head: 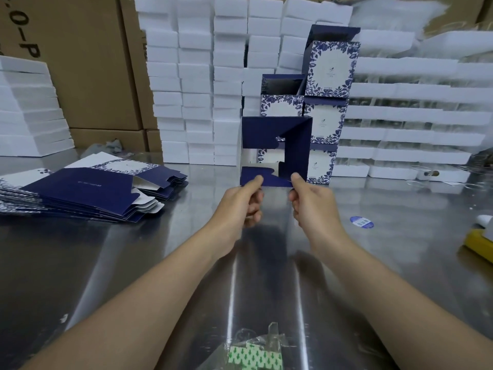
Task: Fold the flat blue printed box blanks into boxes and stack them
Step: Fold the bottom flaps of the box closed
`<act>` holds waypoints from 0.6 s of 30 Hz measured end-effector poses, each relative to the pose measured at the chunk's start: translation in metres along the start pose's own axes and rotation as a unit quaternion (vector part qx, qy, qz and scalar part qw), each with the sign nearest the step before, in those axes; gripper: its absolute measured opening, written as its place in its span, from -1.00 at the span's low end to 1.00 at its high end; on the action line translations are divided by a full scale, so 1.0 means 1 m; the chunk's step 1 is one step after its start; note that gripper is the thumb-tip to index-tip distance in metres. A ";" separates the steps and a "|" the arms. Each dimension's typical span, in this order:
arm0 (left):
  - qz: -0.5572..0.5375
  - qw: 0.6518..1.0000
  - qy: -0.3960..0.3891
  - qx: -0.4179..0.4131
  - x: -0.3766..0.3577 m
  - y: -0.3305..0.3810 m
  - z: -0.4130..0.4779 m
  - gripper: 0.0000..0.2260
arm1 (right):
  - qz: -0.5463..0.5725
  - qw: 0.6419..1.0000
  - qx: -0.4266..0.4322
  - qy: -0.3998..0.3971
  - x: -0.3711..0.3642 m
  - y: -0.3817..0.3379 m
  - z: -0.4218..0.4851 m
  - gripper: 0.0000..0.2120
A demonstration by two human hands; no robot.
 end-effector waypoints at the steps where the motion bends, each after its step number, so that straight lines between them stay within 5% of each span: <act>1: 0.035 0.999 -0.032 -0.005 -0.003 0.001 -0.001 -0.69 | -0.002 1.000 0.004 0.007 0.004 -0.002 0.001 -0.52; 3: 0.117 0.990 -0.076 0.003 -0.006 -0.002 -0.004 -0.75 | -0.005 1.000 0.014 0.015 0.011 -0.005 0.004 -0.51; 6: 0.118 0.993 -0.007 0.011 0.017 -0.008 -0.001 -0.84 | -0.015 0.999 0.024 0.020 0.021 -0.006 0.007 -0.53; 11: 0.098 0.986 0.104 -0.090 0.056 0.006 -0.001 -0.21 | -0.093 0.993 0.061 0.031 0.033 -0.008 0.009 -0.47; 14: 0.216 0.955 0.089 -0.182 0.046 0.023 -0.008 -0.23 | -0.147 0.984 0.098 0.030 0.032 -0.015 0.005 -0.43; 18: 0.222 0.945 0.046 -0.235 0.025 0.028 -0.017 -0.17 | -0.170 0.972 0.159 0.030 0.029 -0.025 -0.002 -0.62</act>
Point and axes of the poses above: each hand's wrist, its own z-axis towards the middle knuckle, its own x-axis out of the back of the hand, y = z × x, the point moved 10 cm from there along z, towards the middle knuckle, and after that the axes turned 1 degree about z, right-handed, at the moved point
